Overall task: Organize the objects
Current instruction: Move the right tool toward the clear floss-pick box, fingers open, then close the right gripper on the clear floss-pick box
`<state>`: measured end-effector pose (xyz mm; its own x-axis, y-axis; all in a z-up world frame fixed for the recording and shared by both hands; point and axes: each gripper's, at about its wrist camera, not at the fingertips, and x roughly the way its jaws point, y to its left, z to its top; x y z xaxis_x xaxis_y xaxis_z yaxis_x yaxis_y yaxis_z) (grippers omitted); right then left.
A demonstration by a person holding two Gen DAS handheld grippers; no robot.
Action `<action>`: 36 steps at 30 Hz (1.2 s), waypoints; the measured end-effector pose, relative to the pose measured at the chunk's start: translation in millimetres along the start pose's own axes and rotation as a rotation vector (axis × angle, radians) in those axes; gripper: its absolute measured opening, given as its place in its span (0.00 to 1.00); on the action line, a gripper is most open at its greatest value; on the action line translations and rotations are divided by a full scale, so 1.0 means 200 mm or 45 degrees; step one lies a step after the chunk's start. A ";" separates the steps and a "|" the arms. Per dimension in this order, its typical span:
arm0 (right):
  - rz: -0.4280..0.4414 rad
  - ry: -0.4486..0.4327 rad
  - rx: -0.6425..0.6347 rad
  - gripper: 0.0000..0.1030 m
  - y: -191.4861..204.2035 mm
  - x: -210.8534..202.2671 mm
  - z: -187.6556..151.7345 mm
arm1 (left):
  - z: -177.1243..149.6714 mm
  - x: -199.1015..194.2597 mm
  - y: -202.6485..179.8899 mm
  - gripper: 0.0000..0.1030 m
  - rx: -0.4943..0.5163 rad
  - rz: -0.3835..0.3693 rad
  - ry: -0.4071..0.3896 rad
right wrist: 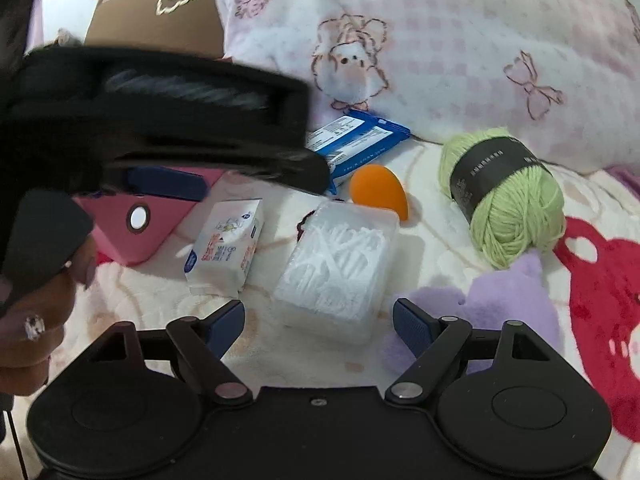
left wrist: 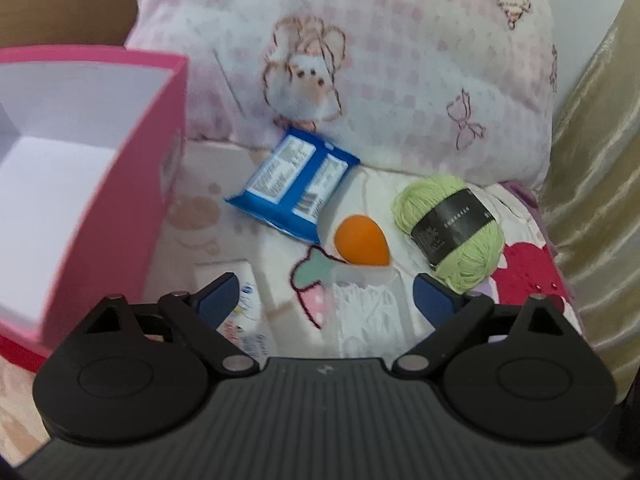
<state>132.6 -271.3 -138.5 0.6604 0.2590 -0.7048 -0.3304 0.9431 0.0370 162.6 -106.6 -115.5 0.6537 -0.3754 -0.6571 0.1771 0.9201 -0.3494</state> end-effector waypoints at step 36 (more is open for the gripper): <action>-0.108 0.045 -0.029 0.68 0.02 0.14 0.00 | -0.09 0.19 0.01 0.35 -0.007 -0.154 0.205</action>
<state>149.0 -260.2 -157.6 0.6624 0.1703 -0.7295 -0.2898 0.9563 -0.0399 174.6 -120.3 -153.5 0.5014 -0.4969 -0.7083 0.2430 0.8666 -0.4359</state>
